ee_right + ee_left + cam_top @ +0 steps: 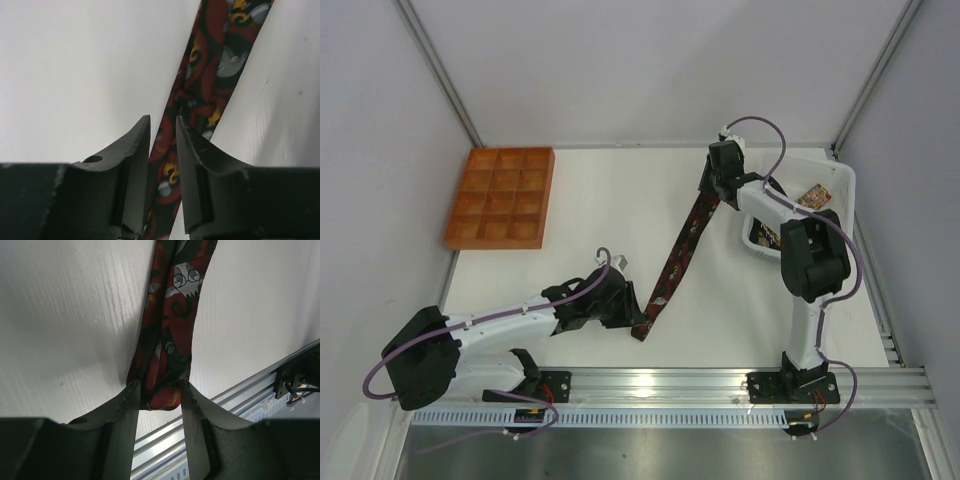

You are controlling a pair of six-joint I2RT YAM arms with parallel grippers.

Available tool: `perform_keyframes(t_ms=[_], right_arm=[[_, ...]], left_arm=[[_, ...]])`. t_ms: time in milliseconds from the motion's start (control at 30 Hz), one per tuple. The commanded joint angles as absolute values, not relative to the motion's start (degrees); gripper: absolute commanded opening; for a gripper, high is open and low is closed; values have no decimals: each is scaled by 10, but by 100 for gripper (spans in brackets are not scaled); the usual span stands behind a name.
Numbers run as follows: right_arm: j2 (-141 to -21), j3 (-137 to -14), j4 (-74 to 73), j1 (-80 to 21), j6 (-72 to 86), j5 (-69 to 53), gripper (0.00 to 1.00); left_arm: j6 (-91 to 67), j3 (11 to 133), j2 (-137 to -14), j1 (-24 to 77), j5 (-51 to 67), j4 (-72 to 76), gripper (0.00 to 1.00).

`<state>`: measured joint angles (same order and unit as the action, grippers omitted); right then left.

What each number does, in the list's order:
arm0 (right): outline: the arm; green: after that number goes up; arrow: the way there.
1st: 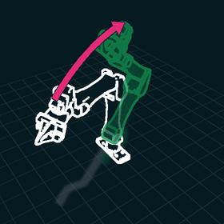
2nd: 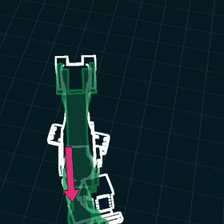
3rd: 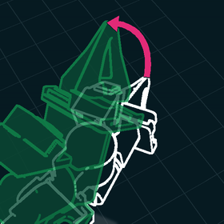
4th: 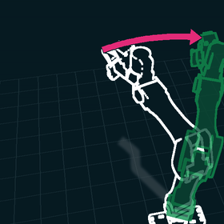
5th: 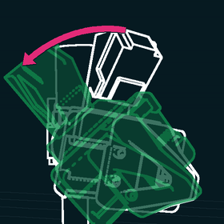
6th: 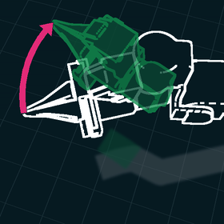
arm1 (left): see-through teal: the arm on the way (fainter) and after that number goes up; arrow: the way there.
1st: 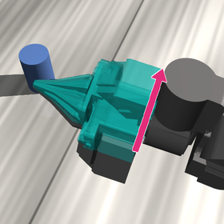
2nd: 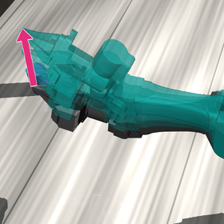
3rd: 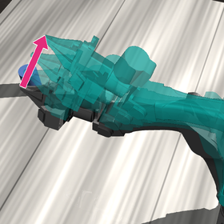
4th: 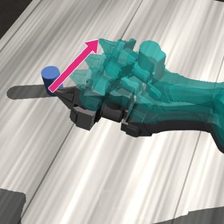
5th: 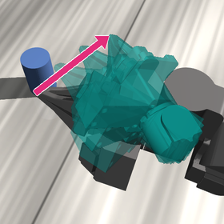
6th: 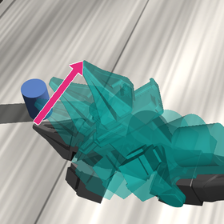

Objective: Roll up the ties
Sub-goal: Flatten the tie

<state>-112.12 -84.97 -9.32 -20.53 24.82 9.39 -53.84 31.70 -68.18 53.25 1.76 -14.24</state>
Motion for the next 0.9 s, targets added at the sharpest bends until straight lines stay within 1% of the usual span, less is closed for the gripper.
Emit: perform_keyframes(t_ms=[0,100,133,167,233,367,467,600,667,800,867], right_arm=[[-1170,-916,-97,-197,235,182,31],[-1211,-956,-91,-194,227,207,27],[-1222,-968,-93,-192,229,208,19],[-1236,-980,-101,-189,233,208,16],[-1266,-1012,-121,-182,238,212,14],[-1298,-1030,-115,-171,243,193,14],[-1333,-1061,-139,-163,250,193,14],[-1371,-1096,-152,-142,276,143,15],[-1399,-1134,-179,-134,286,133,14],[-1421,-1173,-208,-126,299,142,15],[-1413,-1179,-214,-120,300,130,16]], left_arm=[[-523,316,-679,537,9,-109,44],[-520,316,-679,537,5,-110,44],[-519,316,-681,537,5,-109,44],[-516,318,-685,537,7,-108,44],[-513,320,-697,537,11,-107,44],[-515,316,-722,537,25,-78,44],[-519,311,-743,537,38,-66,43],[-526,300,-751,537,38,-55,43],[-528,292,-757,537,34,-55,44],[-530,278,-766,537,37,-69,44],[-526,268,-759,537,39,-82,44]])
